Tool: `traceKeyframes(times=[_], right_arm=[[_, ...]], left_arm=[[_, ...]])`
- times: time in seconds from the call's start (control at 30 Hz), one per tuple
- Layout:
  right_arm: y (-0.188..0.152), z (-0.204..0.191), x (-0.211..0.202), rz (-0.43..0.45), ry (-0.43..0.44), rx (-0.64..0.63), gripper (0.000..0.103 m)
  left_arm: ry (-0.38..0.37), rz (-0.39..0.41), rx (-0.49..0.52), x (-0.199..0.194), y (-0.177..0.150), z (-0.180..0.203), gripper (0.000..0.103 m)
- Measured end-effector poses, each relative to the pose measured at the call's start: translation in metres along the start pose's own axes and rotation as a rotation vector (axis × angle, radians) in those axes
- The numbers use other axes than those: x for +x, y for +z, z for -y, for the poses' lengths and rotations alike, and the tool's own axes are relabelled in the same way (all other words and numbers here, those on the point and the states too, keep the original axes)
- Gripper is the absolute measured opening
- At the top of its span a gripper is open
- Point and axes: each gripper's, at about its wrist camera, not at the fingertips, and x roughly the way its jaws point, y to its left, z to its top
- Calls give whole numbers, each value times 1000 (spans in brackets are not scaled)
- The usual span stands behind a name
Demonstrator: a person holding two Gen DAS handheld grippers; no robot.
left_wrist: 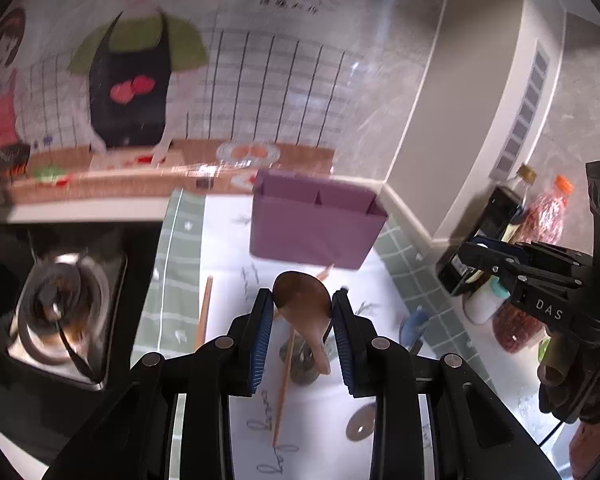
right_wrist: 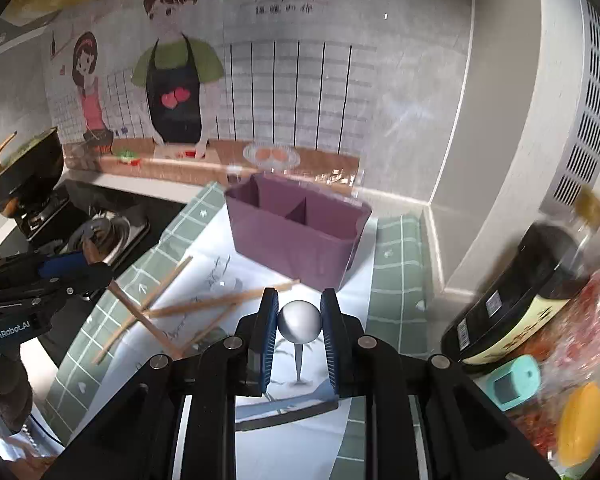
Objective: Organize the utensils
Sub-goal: 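Carry both spoons over the purple caddy and open both grippers to drop them in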
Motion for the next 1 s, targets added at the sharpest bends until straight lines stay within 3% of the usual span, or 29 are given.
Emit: traceKeyframes(times=[0.2, 0.37, 0.5, 0.73, 1.0], right_arm=[[53, 6, -38, 84, -13, 13, 20], [118, 14, -72, 181, -27, 9, 20], [158, 20, -77, 214, -55, 5, 20], [175, 34, -26, 168, -35, 34, 20], [149, 42, 88, 12, -6, 44, 20]], left_arm=[[-58, 17, 53, -17, 70, 9, 31], [0, 144, 145, -41, 143, 24, 31], [51, 186, 215, -35, 188, 39, 31], [99, 147, 241, 23, 212, 44, 31], [88, -33, 197, 131, 186, 22, 31]])
